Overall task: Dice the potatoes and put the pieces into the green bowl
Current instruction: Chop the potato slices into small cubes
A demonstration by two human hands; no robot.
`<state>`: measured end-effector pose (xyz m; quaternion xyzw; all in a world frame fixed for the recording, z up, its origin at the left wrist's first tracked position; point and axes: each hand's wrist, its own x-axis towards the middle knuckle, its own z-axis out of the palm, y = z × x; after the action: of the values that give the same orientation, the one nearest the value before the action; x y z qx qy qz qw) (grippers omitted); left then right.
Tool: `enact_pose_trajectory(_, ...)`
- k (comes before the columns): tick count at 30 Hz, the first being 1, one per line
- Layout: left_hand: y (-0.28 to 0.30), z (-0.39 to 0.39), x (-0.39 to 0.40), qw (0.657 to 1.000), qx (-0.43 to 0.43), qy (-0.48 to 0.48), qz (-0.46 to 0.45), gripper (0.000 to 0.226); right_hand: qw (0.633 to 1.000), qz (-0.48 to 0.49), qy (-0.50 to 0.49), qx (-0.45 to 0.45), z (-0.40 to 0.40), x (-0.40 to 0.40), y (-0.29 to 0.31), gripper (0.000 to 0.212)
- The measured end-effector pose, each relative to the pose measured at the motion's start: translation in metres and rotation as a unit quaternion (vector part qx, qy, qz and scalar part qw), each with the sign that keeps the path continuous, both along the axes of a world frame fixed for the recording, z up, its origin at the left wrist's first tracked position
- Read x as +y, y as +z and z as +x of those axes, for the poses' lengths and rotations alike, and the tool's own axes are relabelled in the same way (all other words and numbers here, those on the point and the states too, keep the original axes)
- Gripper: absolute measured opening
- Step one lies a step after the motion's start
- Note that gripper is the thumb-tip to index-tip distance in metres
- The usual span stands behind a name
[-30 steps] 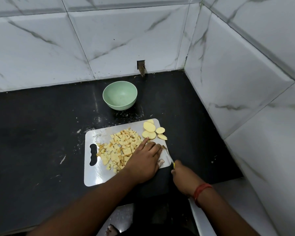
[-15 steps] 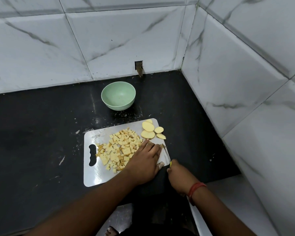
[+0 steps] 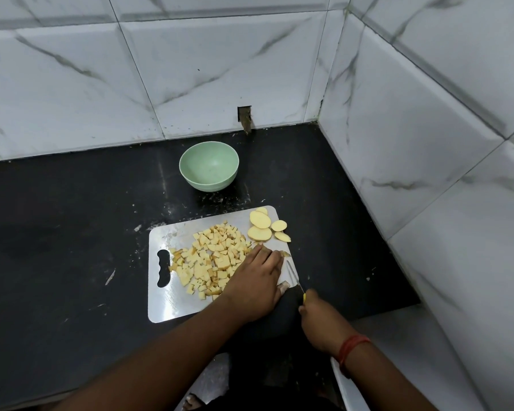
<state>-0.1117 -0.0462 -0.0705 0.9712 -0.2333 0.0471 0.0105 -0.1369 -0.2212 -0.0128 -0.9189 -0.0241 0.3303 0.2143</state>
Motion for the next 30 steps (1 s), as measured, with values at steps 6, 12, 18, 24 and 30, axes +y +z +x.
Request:
enact_pose_trajectory(6, -0.005, -0.001, 0.008, 1.0, -0.006, 0.014, -0.005, 0.066, 0.998, 0.026, -0.031, -0.052, 0.006, 0.003, 0.013, 0.01)
enact_pose_trajectory(12, -0.006, -0.005, 0.01, 1.0, -0.005, 0.022, -0.001, 0.066, 0.999, 0.011, -0.021, -0.044, 0.014, 0.009, 0.011, 0.008)
enact_pose_trajectory(18, -0.005, -0.006, 0.012, 1.0, -0.012, 0.021, -0.003, 0.062, 1.0, -0.01, -0.002, -0.03, 0.018, 0.013, 0.006, 0.016)
enact_pose_trajectory(24, -0.005, -0.007, 0.011, 1.0, -0.001, 0.018, -0.01, 0.065, 1.0, -0.026, 0.013, -0.011, 0.021, 0.015, 0.001, 0.033)
enact_pose_trajectory(30, -0.004, -0.005, 0.011, 0.999, 0.013, 0.02, -0.022, 0.064, 0.999, -0.029, 0.028, 0.007, 0.025, 0.016, 0.002, 0.034)
